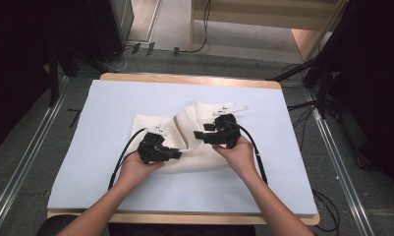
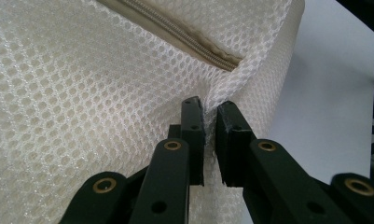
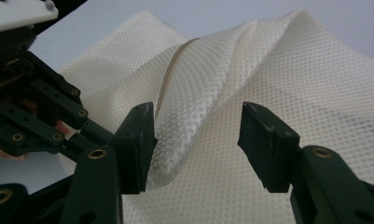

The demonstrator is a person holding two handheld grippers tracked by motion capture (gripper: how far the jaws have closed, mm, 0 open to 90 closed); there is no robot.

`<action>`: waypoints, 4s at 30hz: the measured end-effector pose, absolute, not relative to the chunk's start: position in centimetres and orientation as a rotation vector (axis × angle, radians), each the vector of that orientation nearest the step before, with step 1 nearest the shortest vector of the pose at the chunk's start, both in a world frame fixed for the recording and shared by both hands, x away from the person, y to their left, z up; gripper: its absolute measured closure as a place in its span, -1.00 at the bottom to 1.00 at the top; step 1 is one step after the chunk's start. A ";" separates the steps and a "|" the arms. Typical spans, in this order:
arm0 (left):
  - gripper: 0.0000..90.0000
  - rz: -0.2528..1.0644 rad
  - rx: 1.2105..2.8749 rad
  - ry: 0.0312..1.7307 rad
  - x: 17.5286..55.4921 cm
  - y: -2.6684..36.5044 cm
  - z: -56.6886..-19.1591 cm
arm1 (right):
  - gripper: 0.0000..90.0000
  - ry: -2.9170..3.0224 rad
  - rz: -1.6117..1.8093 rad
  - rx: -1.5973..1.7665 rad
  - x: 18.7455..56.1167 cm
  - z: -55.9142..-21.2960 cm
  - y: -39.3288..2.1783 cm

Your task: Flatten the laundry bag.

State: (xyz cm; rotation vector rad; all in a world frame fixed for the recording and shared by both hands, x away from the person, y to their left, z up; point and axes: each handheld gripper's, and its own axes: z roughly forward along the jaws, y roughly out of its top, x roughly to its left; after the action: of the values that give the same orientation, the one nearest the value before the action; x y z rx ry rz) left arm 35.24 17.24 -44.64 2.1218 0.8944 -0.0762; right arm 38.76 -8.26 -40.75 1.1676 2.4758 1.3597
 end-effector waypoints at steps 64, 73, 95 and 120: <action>0.88 0.060 2.010 1.351 43.8 28.8 -43.8 | 0.74 2.569 1.299 1.117 35.7 -41.7 -9.3; 0.90 0.159 1.799 1.446 43.3 33.1 -42.3 | 0.82 2.510 1.348 1.108 35.5 -40.2 -10.5; 0.50 0.146 1.773 1.515 41.1 36.6 -42.3 | 0.88 2.535 1.307 1.111 32.7 -40.1 -12.4; 0.47 0.080 1.995 1.206 41.4 26.2 -38.8 | 0.18 2.668 1.326 0.953 27.6 -41.5 -10.4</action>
State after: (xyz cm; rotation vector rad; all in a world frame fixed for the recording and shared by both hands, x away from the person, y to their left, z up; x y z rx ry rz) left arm 41.39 26.19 -38.81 1.9954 1.2059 0.0804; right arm 27.64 -10.45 -41.52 0.9528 2.6680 1.3258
